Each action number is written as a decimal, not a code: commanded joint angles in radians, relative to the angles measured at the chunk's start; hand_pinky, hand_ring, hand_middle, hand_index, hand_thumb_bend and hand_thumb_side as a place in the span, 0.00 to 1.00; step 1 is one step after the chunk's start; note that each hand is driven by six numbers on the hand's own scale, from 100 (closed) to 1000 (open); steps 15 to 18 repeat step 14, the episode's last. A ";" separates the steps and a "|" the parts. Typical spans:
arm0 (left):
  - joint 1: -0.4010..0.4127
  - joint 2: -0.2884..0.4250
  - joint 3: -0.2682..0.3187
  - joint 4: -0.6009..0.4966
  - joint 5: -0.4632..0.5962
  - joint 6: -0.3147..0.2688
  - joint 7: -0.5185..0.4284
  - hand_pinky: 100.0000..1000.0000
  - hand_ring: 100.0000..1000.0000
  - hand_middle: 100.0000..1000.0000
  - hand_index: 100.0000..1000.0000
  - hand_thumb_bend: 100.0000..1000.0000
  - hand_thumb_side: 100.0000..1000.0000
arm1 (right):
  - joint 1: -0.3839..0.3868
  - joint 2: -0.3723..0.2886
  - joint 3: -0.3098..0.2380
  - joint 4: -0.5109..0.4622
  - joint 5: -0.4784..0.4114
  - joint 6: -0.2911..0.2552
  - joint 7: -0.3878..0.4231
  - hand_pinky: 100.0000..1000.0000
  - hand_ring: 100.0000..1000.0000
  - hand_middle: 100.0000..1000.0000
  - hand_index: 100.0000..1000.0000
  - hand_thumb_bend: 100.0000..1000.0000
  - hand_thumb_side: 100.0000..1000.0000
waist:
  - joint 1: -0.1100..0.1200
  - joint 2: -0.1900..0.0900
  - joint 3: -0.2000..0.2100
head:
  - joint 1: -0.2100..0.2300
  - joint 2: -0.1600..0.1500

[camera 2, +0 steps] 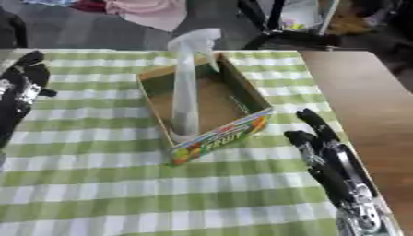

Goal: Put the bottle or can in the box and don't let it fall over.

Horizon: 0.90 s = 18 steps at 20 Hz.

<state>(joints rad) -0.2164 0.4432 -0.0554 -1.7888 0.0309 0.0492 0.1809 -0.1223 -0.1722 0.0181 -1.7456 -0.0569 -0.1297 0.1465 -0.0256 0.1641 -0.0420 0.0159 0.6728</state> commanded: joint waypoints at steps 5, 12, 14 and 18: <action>0.078 -0.193 0.058 -0.032 -0.069 0.004 0.045 0.65 1.00 1.00 0.93 0.24 0.76 | 0.005 -0.023 -0.003 -0.005 0.005 0.001 0.001 0.83 0.76 0.96 0.99 0.00 0.50 | 0.004 -0.031 0.007 | 0.014 0.039; 0.080 -0.241 0.035 0.017 -0.092 -0.011 0.021 0.65 1.00 1.00 0.93 0.24 0.76 | 0.017 -0.020 0.002 0.002 0.004 0.002 0.007 0.83 0.76 0.96 0.99 0.00 0.51 | 0.003 -0.050 0.000 | 0.022 0.064; 0.081 -0.242 0.033 0.019 -0.093 -0.013 0.018 0.65 1.00 1.00 0.93 0.24 0.76 | 0.017 -0.020 0.003 0.002 0.004 0.002 0.009 0.83 0.76 0.96 0.99 0.00 0.50 | 0.003 -0.050 -0.001 | 0.021 0.067; 0.081 -0.242 0.033 0.019 -0.093 -0.013 0.018 0.65 1.00 1.00 0.93 0.24 0.76 | 0.017 -0.020 0.003 0.002 0.004 0.002 0.009 0.83 0.76 0.96 0.99 0.00 0.50 | 0.003 -0.050 -0.001 | 0.021 0.067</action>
